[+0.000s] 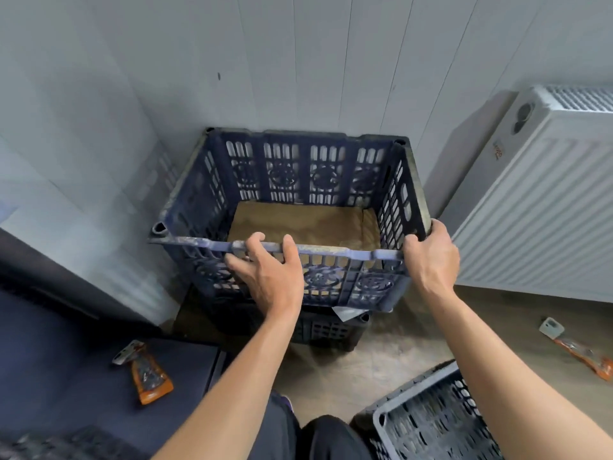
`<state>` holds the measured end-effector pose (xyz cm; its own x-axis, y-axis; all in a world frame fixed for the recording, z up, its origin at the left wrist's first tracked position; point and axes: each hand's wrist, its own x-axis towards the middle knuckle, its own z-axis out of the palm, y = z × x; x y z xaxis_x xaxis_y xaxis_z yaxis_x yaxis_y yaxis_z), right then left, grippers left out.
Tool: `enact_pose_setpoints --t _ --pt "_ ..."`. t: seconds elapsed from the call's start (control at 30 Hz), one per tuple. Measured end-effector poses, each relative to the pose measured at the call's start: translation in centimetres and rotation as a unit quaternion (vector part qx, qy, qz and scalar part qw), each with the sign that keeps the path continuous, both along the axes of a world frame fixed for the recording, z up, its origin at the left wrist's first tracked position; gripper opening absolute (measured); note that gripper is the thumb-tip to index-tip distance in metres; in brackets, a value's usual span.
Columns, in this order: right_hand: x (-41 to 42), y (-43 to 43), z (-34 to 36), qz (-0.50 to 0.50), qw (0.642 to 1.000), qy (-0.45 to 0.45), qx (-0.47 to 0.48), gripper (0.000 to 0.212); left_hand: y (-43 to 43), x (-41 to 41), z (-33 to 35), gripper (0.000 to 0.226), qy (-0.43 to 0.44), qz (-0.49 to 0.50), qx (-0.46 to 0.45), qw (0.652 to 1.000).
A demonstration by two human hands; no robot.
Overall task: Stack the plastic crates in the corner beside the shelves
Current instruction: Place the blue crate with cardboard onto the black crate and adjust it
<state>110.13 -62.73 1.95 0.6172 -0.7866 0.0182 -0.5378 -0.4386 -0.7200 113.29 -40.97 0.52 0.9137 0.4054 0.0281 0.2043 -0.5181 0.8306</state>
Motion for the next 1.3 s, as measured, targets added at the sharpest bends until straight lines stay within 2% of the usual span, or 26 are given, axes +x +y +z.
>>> enact_pose_setpoints --t 0.23,0.4,0.5,0.63,0.7,0.8,0.87,0.93,1.07,1.2,1.3 --pt "0.6 -0.8 -1.3 -0.003 0.999 -0.031 -0.04 0.036 -2.3 0.2 -1.9 0.046 -0.064 0.015 -0.026 0.997" --pt "0.4 -1.0 -1.6 0.024 0.998 -0.059 -0.02 0.032 -2.1 -0.8 -2.4 0.048 -0.065 -0.043 -0.039 0.996" --pt "-0.4 -1.1 -0.9 0.055 0.996 -0.066 0.022 0.03 -2.5 -2.5 -2.2 0.057 -0.055 -0.091 -0.041 0.993" --pt "-1.1 -2.1 -1.7 0.105 0.98 -0.126 0.109 0.018 -3.9 -3.3 -2.1 0.074 -0.037 -0.104 -0.047 0.993" --pt "-1.3 -2.3 -2.2 0.123 0.965 -0.159 0.168 0.026 -4.6 -3.5 -2.3 0.077 -0.037 -0.113 -0.044 0.992" --pt "-1.5 -2.6 -2.5 0.139 0.929 -0.197 0.279 0.04 -5.0 -3.4 -1.9 0.071 -0.049 -0.124 -0.05 0.99" --pt "-1.6 -2.5 -2.6 0.153 0.901 -0.228 0.336 0.03 -4.8 -3.0 -1.7 0.062 -0.06 -0.122 -0.086 0.987" --pt "-1.7 -2.1 -2.4 0.156 0.894 -0.248 0.338 0.016 -4.3 -2.6 -1.5 0.05 -0.078 -0.108 -0.126 0.983" --pt "-1.7 -0.8 -1.6 0.161 0.883 -0.284 0.336 0.01 -2.8 -1.7 -1.0 0.031 -0.111 -0.053 -0.191 0.974" --pt "-1.8 -0.3 -0.7 0.159 0.873 -0.311 0.34 0.019 -2.2 -1.9 -0.5 0.028 -0.129 -0.05 -0.179 0.974" --pt "-2.0 0.1 -0.7 0.156 0.856 -0.325 0.37 0.015 -1.6 -2.3 0.1 0.027 -0.156 -0.071 -0.171 0.97"
